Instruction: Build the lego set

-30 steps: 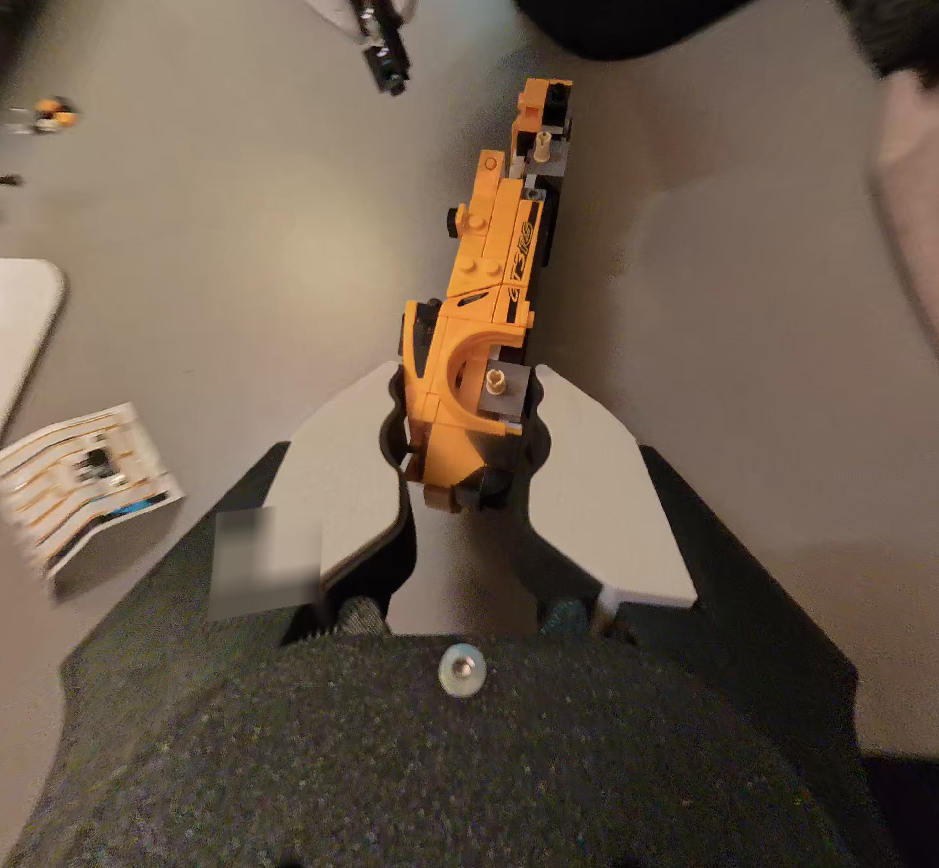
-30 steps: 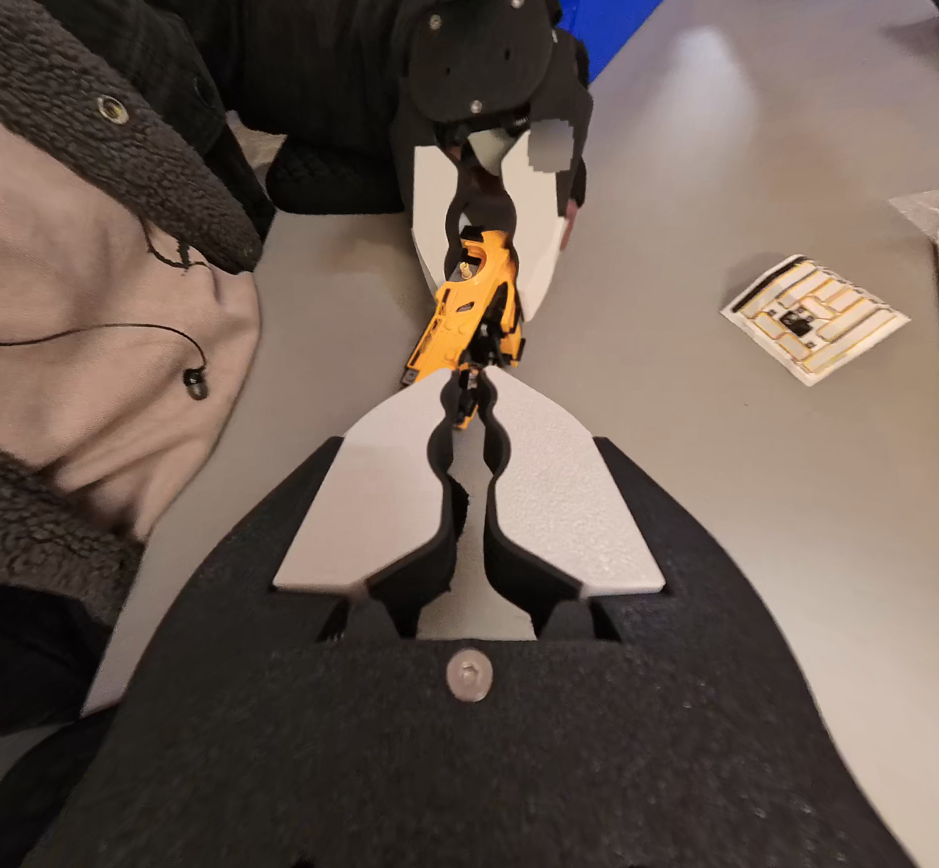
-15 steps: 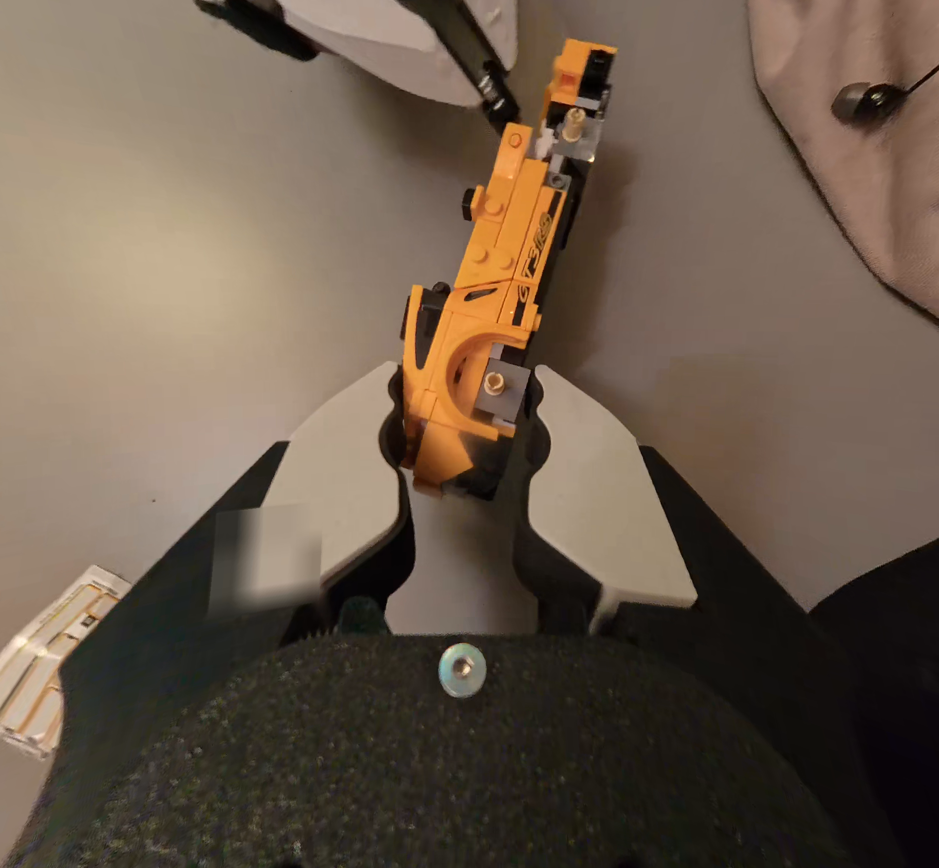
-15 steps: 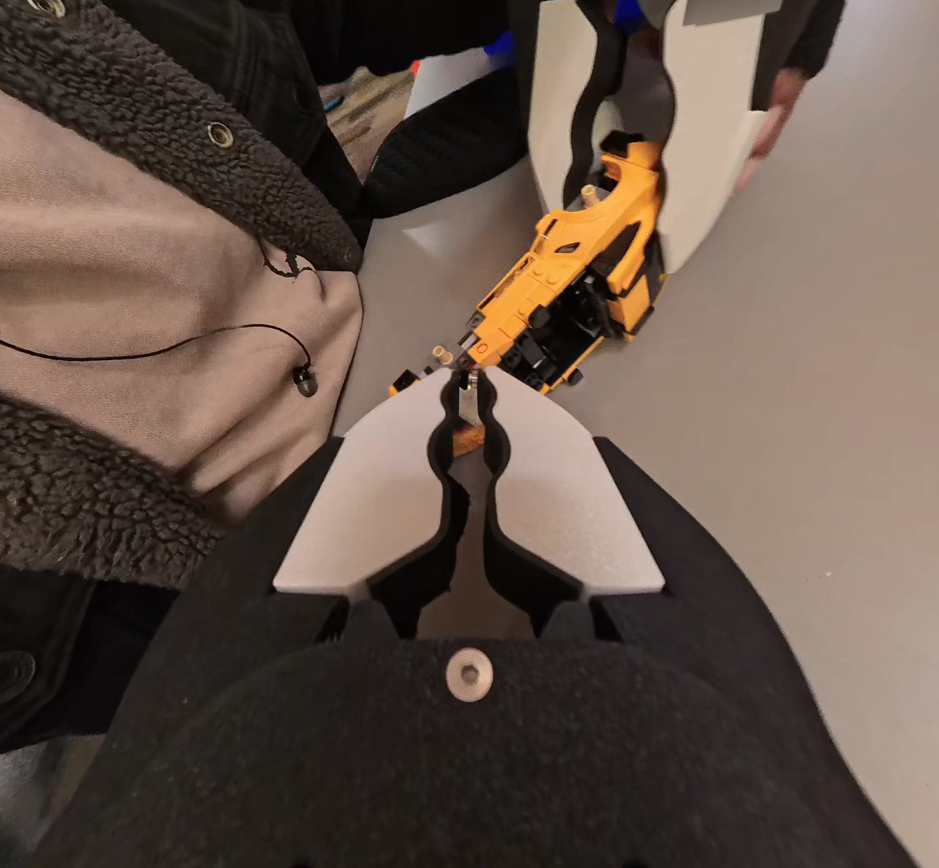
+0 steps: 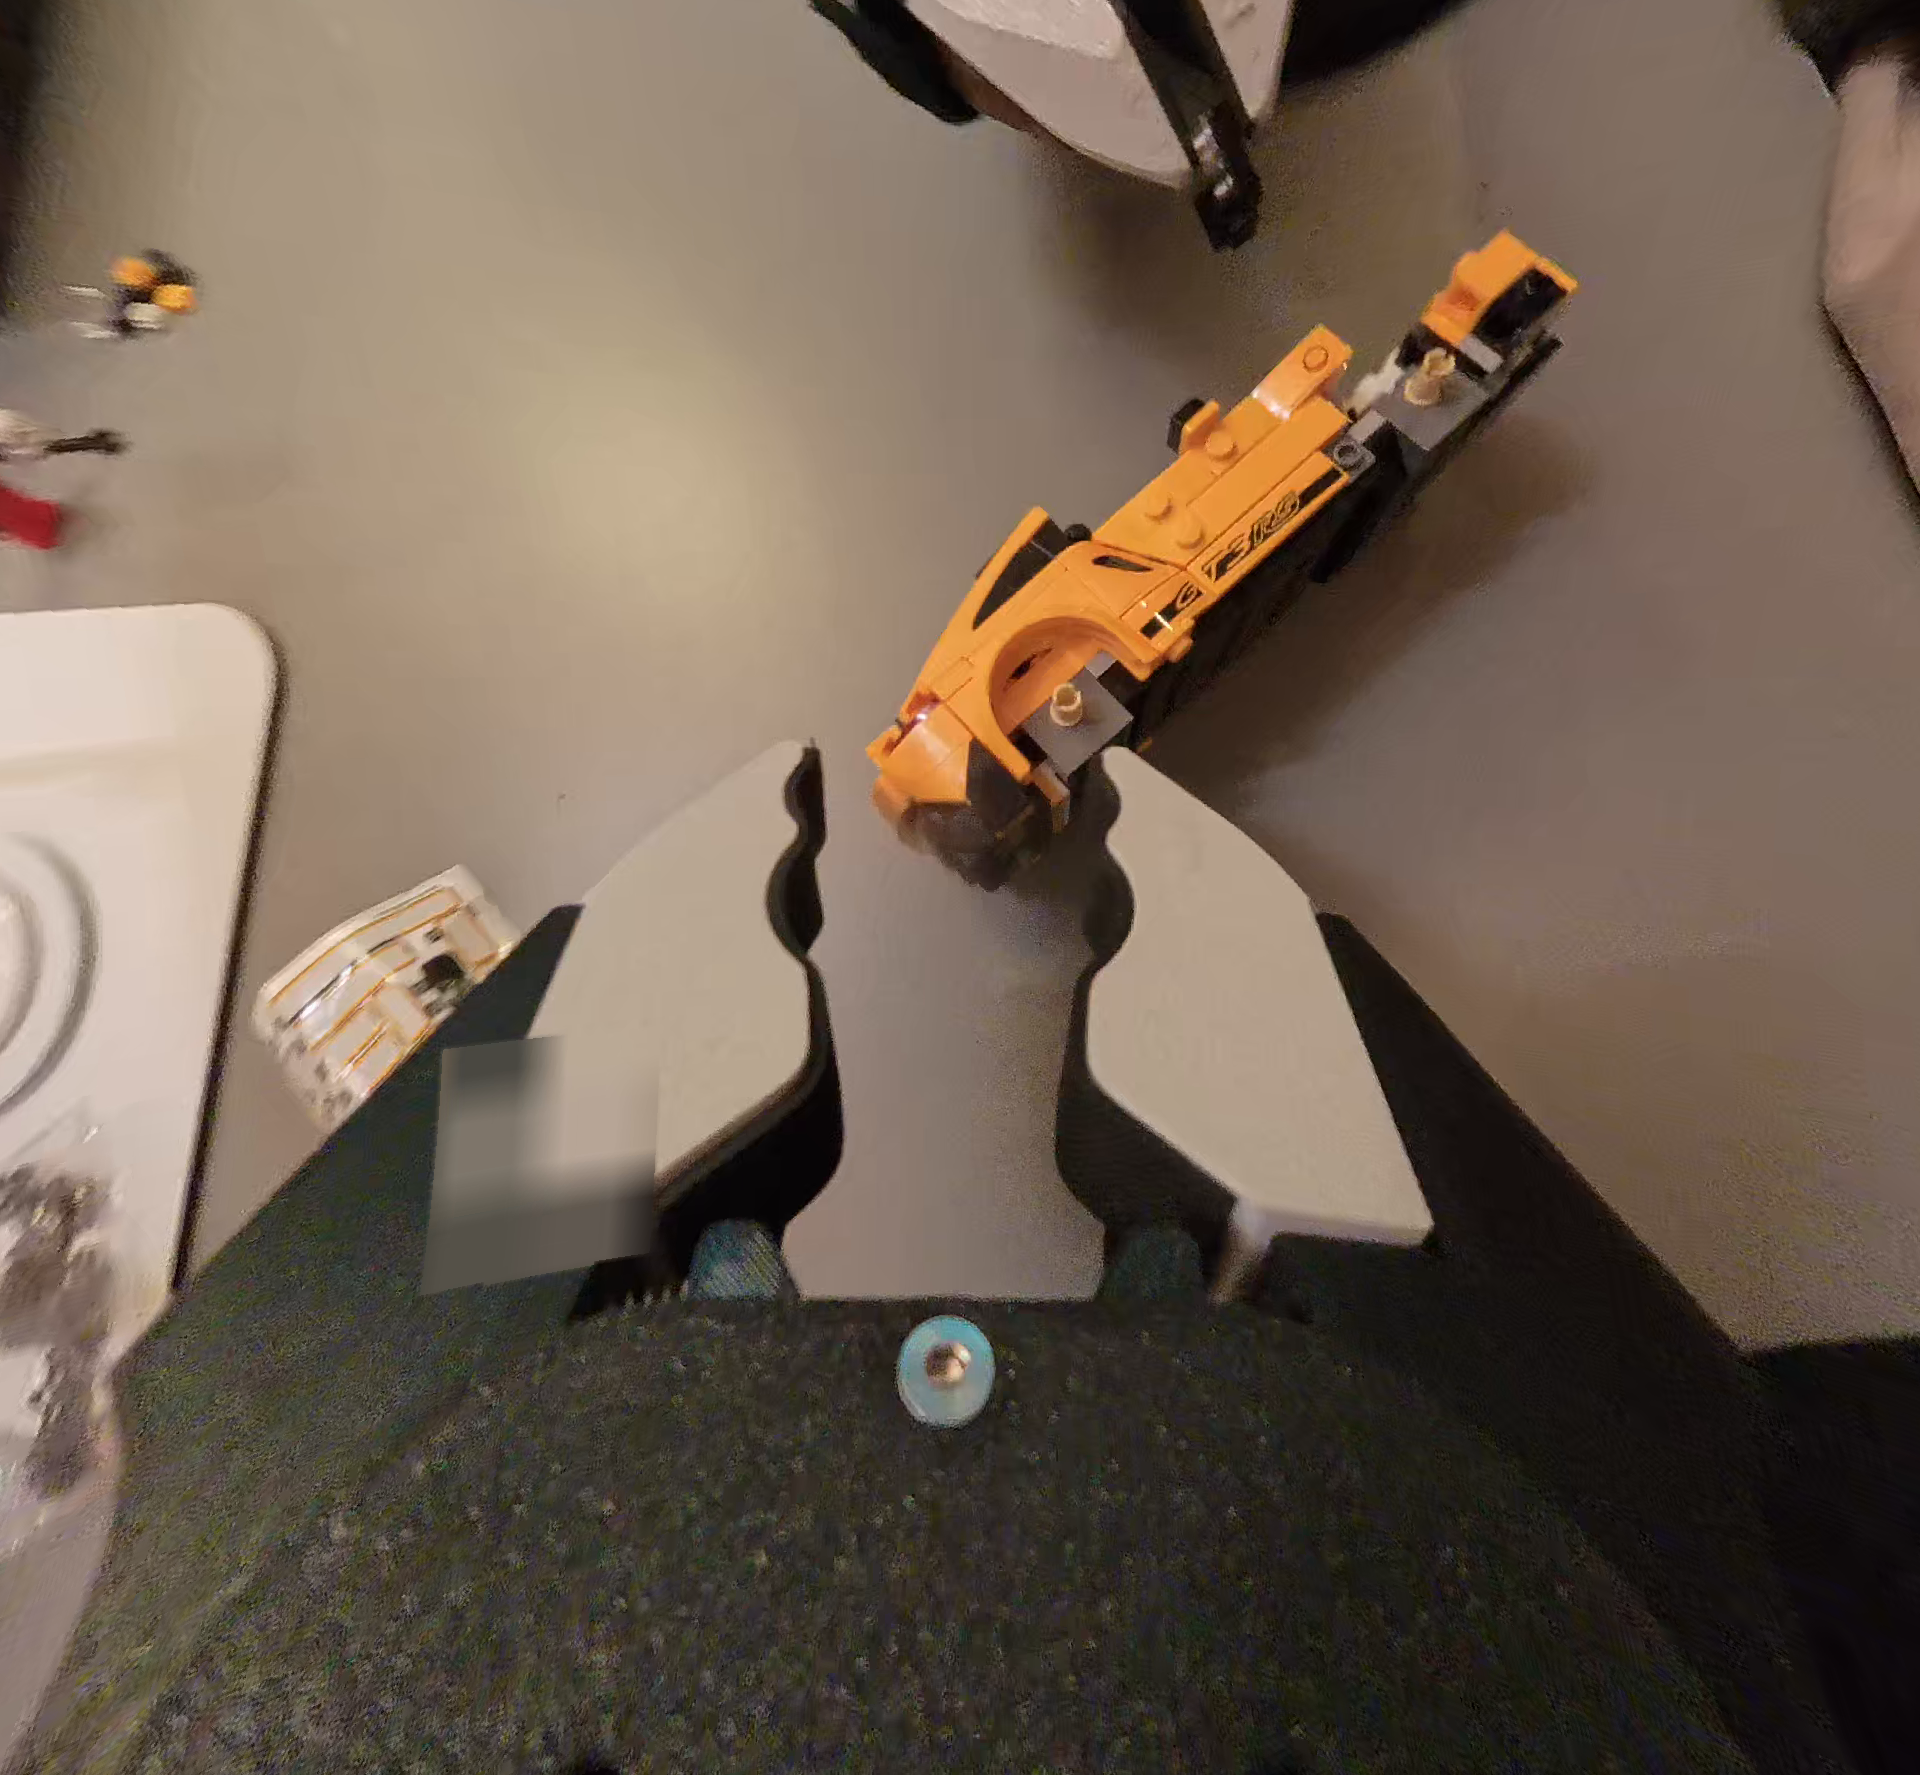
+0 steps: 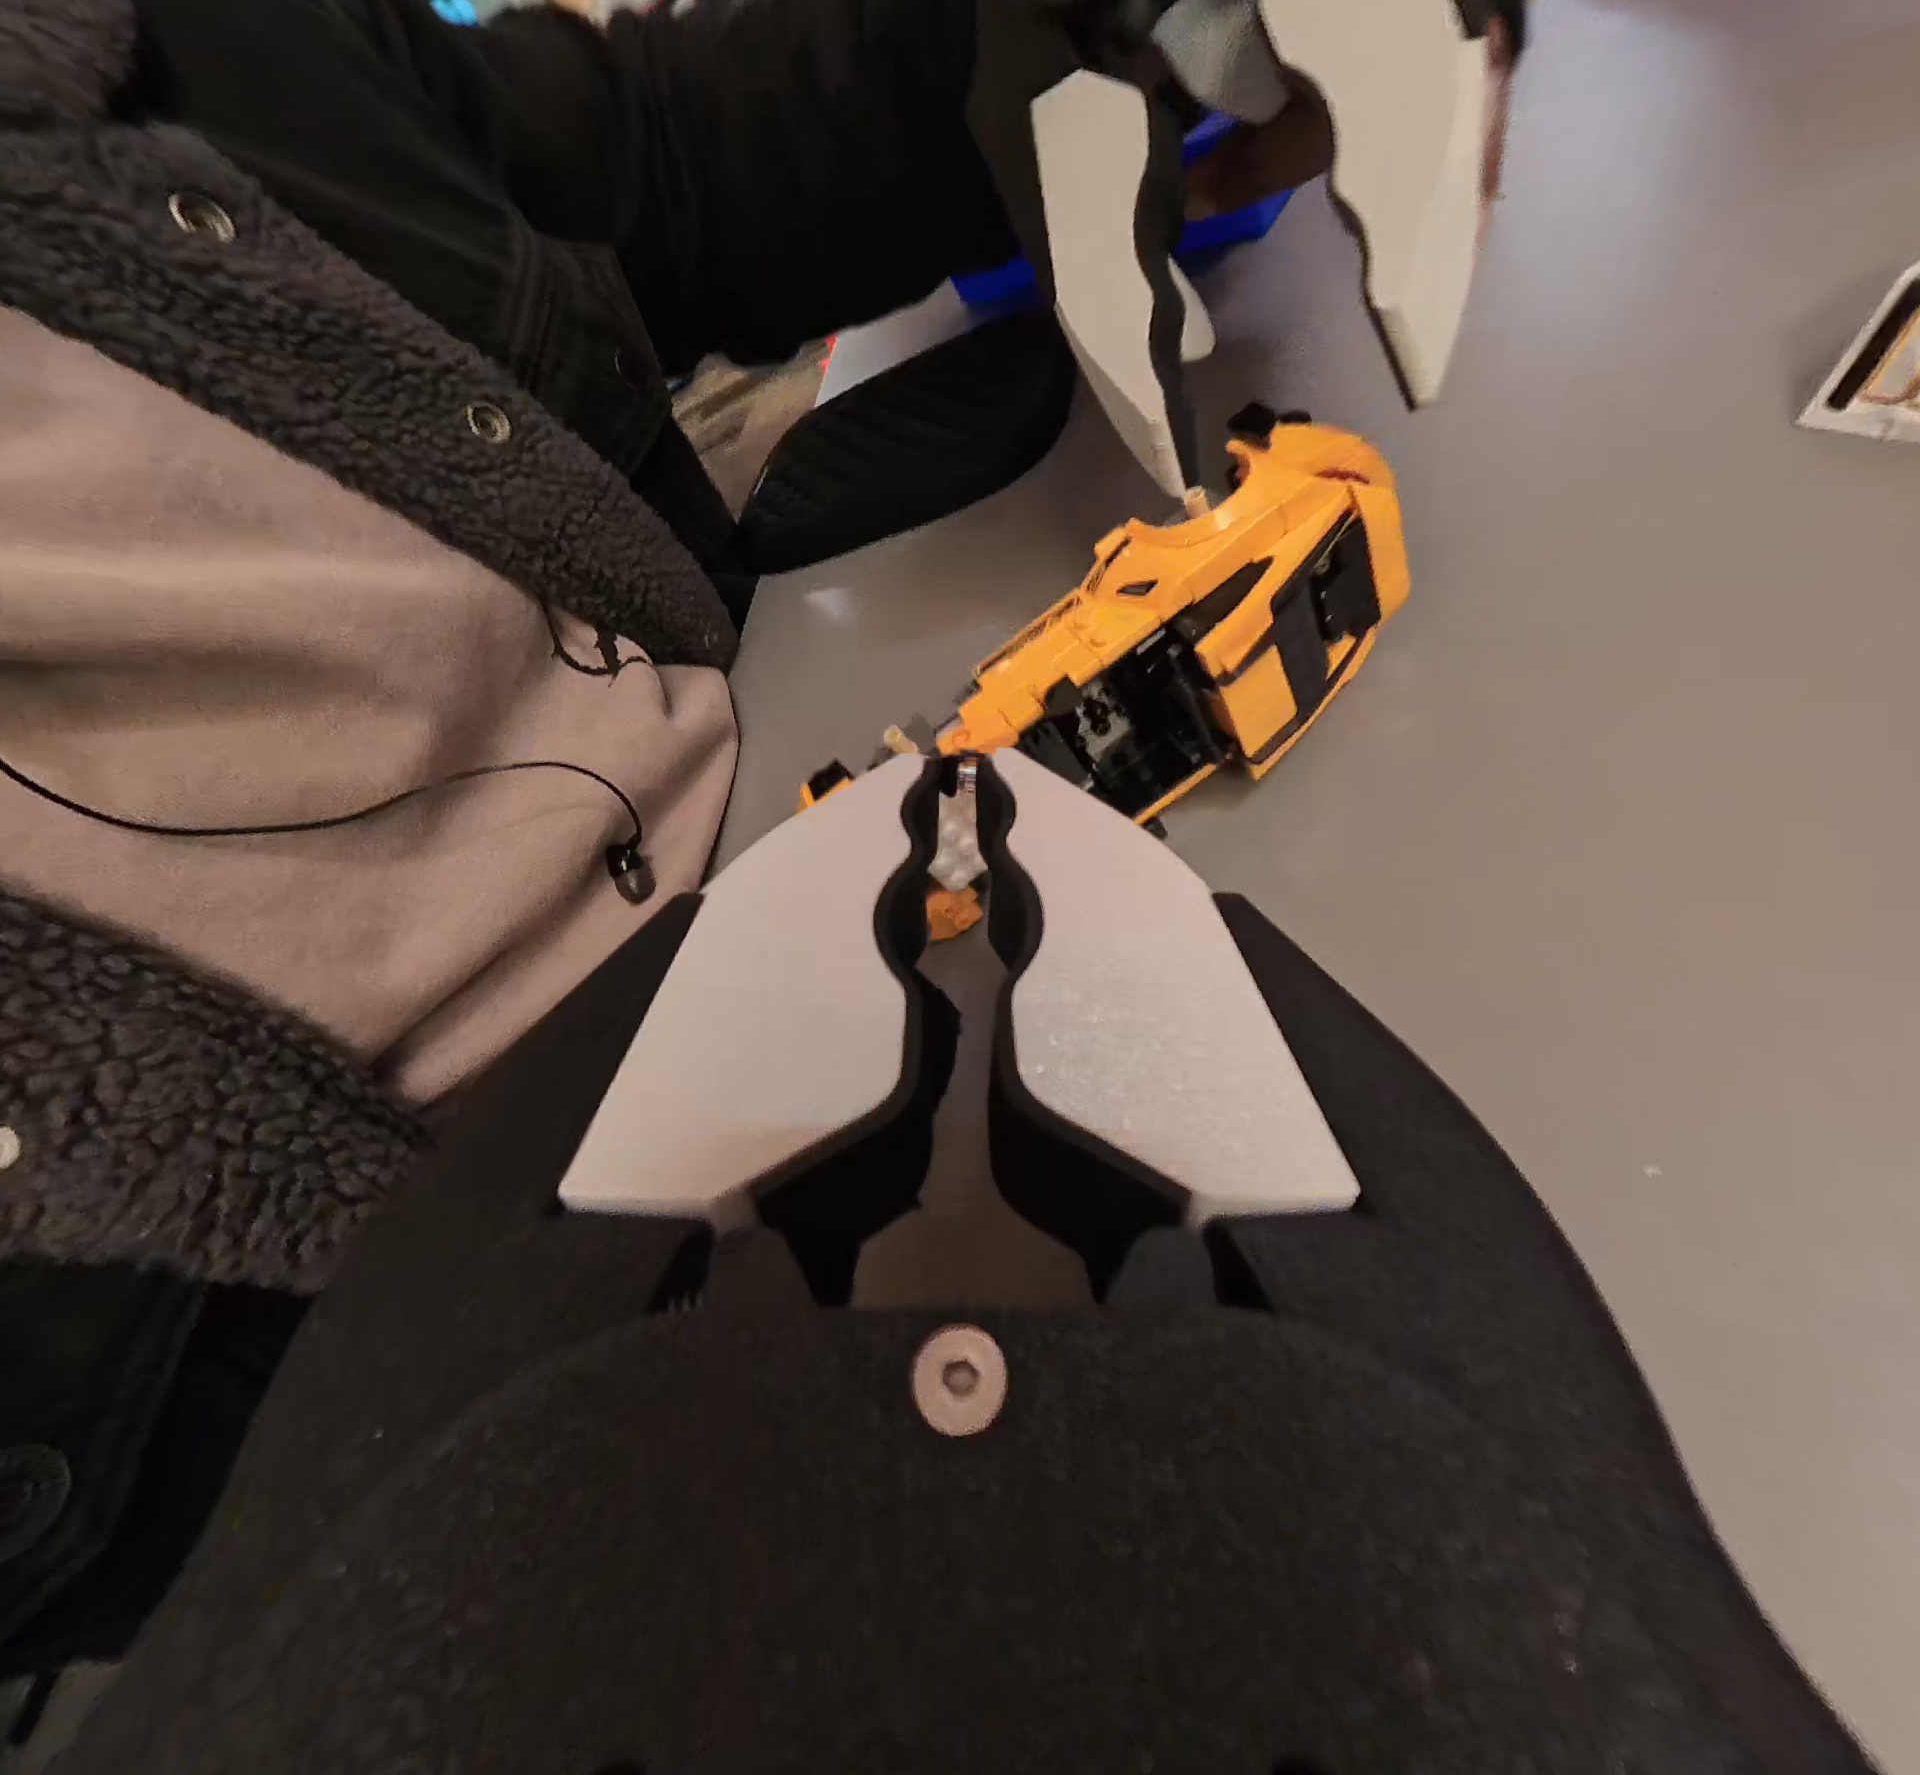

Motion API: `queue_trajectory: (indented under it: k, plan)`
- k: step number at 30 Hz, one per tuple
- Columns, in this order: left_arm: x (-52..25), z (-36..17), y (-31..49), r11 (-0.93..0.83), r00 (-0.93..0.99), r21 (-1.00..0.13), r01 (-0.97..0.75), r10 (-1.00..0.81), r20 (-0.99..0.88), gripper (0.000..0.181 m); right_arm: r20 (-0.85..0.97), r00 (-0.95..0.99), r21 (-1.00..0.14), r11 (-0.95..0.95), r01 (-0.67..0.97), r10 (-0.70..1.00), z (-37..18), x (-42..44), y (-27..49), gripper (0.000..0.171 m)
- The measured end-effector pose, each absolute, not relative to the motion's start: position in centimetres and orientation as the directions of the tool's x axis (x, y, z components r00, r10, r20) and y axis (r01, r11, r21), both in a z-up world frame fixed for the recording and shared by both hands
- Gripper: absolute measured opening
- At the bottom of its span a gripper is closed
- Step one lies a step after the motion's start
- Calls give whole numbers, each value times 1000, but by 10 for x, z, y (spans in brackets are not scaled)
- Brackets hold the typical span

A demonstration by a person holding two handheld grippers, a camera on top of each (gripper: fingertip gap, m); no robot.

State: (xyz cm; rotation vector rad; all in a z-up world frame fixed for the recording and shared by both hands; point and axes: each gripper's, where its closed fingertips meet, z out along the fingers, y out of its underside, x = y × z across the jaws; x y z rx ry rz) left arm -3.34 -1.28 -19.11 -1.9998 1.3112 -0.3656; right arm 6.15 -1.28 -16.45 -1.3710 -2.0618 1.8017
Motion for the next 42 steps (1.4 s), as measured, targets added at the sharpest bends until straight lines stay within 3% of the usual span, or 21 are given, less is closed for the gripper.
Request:
queue_trajectory:
  k: [10, 21, 30, 42]
  plan:
    - [-31, -172, -30, -253, 638, -808, -533, -747, -187, 33, -483, -566, -836, -158, 526, 668, -148, 50, -21, 6]
    - [17, -160, -51, -225, 696, -832, -507, -677, -241, 13, -655, -467, -728, -331, 601, 594, -146, 43, -35, 6]
    - [37, -165, -46, -241, 761, -837, -490, -586, -277, 17, -745, -407, -646, -422, 636, 529, -147, 31, -49, 6]
    - [27, -159, -37, -175, 768, -816, -551, -489, -414, 9, -804, -344, -582, -523, 623, 486, -149, 25, -42, 6]
